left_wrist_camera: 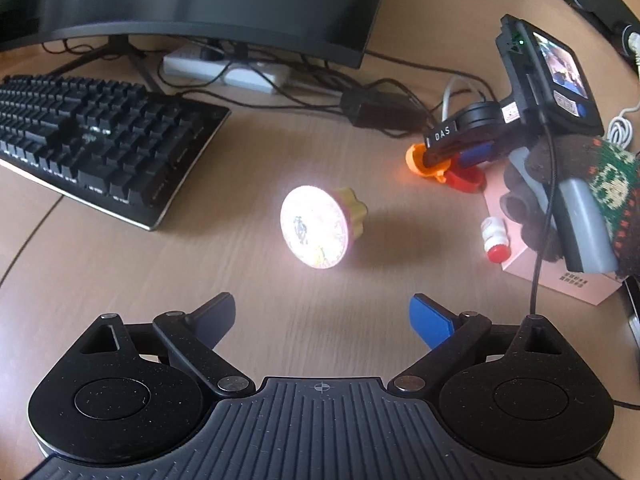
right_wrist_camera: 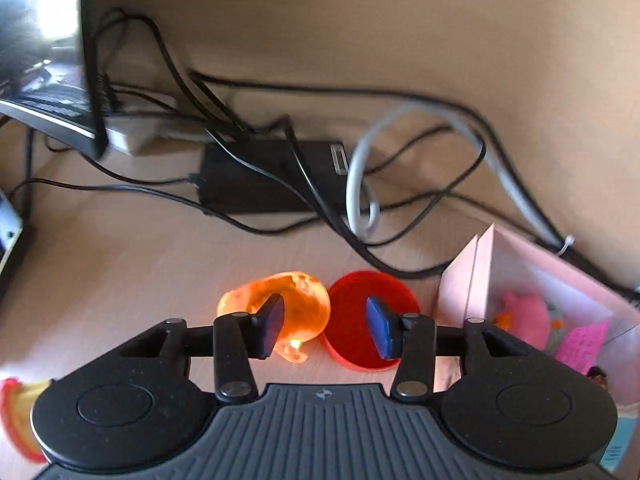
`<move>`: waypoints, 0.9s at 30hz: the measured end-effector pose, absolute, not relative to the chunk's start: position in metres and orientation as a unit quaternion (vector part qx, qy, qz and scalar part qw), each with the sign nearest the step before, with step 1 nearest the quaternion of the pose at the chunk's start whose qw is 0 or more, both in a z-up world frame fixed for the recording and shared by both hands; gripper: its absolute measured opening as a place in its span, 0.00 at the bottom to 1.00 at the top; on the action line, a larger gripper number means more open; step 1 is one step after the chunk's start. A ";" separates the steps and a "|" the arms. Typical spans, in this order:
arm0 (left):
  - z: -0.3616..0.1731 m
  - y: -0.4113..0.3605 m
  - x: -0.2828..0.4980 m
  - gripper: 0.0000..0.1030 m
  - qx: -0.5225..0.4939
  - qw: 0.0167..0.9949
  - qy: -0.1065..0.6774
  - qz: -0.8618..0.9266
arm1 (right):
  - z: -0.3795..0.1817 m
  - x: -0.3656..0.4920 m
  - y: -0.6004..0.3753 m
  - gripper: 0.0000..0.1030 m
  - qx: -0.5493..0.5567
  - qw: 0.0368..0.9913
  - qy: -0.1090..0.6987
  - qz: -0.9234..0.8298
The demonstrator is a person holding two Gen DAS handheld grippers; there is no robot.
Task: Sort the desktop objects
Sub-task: 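Grasp the orange cup beside the red lid with the right gripper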
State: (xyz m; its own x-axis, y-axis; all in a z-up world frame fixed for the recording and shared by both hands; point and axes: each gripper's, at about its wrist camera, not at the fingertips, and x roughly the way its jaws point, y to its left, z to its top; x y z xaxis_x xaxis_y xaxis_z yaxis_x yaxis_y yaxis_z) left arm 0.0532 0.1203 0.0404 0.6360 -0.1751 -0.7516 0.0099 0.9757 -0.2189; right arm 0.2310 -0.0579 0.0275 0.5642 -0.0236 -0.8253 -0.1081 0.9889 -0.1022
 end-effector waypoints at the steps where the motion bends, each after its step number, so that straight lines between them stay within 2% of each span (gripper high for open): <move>1: 0.039 0.120 0.054 0.94 -0.096 0.898 0.427 -0.052 | 0.024 0.233 -0.059 0.40 -0.065 0.878 0.473 0.027; 6: 0.036 0.114 0.058 0.95 -0.086 0.895 0.434 -0.057 | 0.024 0.221 -0.056 0.24 -0.047 0.873 0.483 0.059; 18: 0.037 0.122 0.056 0.96 -0.083 0.895 0.435 -0.045 | 0.029 0.123 -0.026 0.23 -0.068 0.846 0.492 0.196; 27: 0.041 0.122 0.048 0.96 -0.078 0.895 0.438 -0.045 | 0.034 0.025 -0.049 0.23 -0.172 0.847 0.450 0.225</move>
